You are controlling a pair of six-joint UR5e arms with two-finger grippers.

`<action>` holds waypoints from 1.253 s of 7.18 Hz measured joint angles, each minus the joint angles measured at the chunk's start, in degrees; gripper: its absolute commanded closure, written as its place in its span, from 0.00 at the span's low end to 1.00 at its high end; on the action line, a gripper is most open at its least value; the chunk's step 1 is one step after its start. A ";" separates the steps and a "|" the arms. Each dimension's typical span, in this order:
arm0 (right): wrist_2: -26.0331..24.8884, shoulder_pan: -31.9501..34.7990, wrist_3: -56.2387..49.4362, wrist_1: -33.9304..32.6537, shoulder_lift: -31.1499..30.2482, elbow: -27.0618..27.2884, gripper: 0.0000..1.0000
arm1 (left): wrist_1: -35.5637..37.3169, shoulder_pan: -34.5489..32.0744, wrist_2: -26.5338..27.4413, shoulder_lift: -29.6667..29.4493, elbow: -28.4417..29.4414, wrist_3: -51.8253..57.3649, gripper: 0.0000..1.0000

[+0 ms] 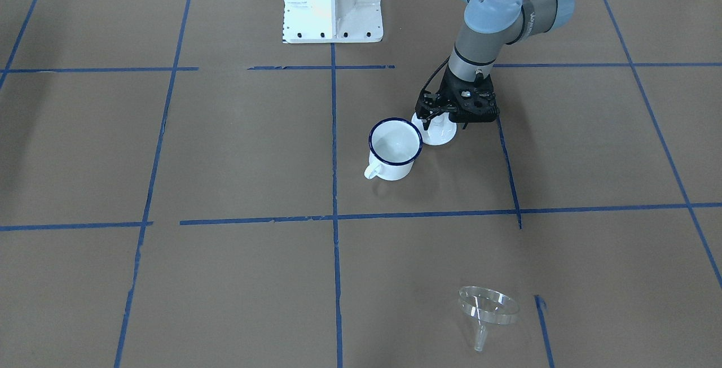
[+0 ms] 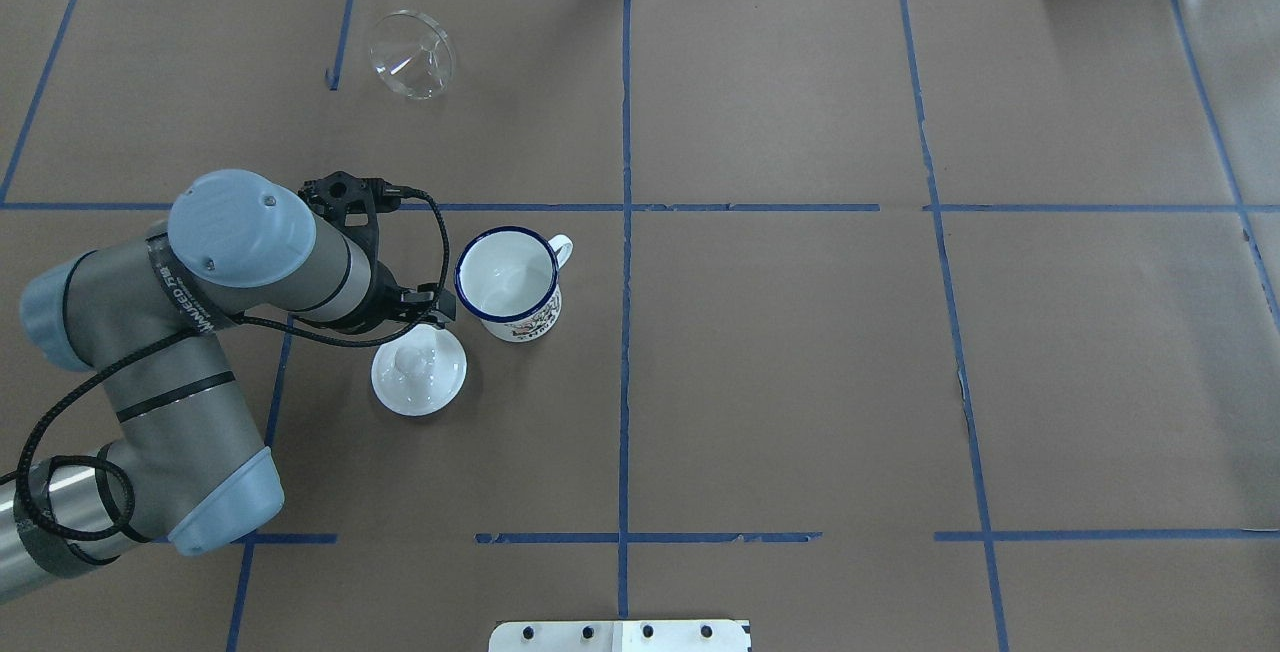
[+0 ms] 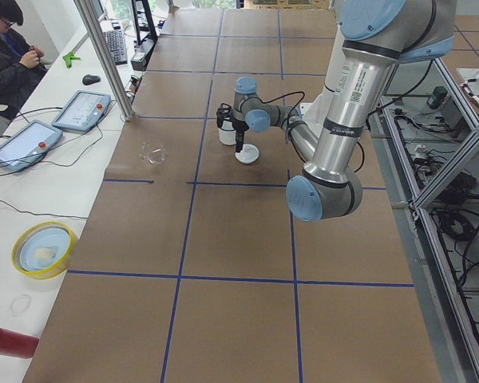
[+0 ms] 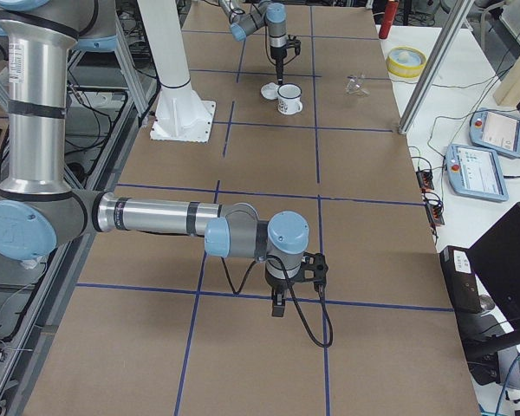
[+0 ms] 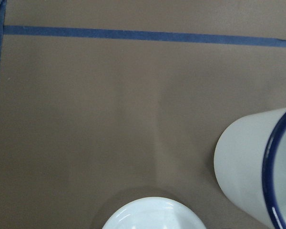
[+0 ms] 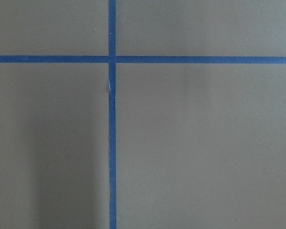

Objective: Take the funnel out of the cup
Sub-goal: 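Move the left gripper down to the knob of the white lid, then grasp the white lid by its knob with the left gripper and lift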

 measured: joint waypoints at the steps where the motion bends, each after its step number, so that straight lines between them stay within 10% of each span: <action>1: 0.00 0.00 0.00 0.00 0.00 0.00 0.00 | -0.17 0.59 -0.04 0.13 0.09 -0.02 0.11; 9: 0.00 0.00 0.00 0.00 0.00 0.00 0.00 | 0.52 2.57 -2.40 0.23 0.14 -0.91 0.25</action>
